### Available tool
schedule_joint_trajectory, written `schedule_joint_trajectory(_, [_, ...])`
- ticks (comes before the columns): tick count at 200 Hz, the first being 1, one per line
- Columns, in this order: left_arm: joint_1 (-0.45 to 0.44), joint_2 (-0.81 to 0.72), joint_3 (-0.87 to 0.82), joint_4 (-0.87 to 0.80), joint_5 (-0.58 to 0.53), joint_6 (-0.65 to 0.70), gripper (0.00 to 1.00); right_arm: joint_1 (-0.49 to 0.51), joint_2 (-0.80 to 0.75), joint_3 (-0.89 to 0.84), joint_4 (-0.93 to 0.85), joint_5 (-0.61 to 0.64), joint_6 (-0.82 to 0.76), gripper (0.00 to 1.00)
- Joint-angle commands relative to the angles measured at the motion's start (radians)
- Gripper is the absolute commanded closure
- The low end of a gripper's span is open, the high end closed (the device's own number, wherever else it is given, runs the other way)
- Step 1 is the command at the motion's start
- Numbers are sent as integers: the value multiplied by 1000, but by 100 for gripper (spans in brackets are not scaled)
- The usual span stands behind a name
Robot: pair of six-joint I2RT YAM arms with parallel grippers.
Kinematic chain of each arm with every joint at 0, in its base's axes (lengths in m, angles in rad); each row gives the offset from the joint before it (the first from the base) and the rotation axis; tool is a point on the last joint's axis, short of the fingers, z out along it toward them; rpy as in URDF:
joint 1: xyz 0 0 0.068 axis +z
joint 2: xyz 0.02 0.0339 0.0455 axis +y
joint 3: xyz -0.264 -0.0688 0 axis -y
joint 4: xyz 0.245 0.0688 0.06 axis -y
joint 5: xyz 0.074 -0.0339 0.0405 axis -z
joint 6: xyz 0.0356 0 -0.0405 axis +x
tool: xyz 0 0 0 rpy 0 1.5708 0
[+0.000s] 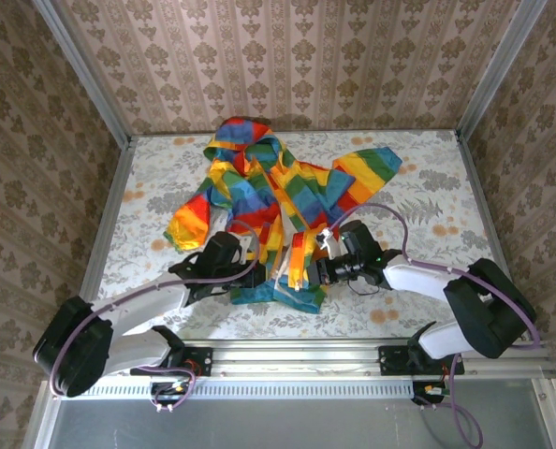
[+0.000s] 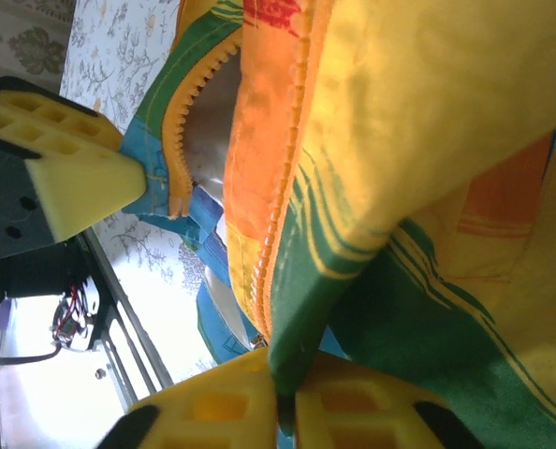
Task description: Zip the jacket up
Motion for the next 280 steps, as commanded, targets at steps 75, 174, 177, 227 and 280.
schedule_joint_trajectory(75, [13, -109, -98, 229, 69, -145, 100, 47, 77, 35, 72, -17, 12, 77])
schedule_joint_trajectory(174, [11, -164, -103, 277, 72, -138, 100, 79, 60, 42, 160, 27, 66, 99])
schedule_joint_trajectory(177, [10, -169, -104, 283, 72, -137, 100, 78, 51, 43, 157, 32, 64, 100])
schedule_joint_trajectory(227, [-2, -270, -119, 386, 50, -115, 100, 68, -120, 92, -1, 53, -29, 100])
schedule_joint_trajectory(280, [-2, -273, -46, 479, 77, -15, 100, 20, -197, 179, -129, -69, -140, 100])
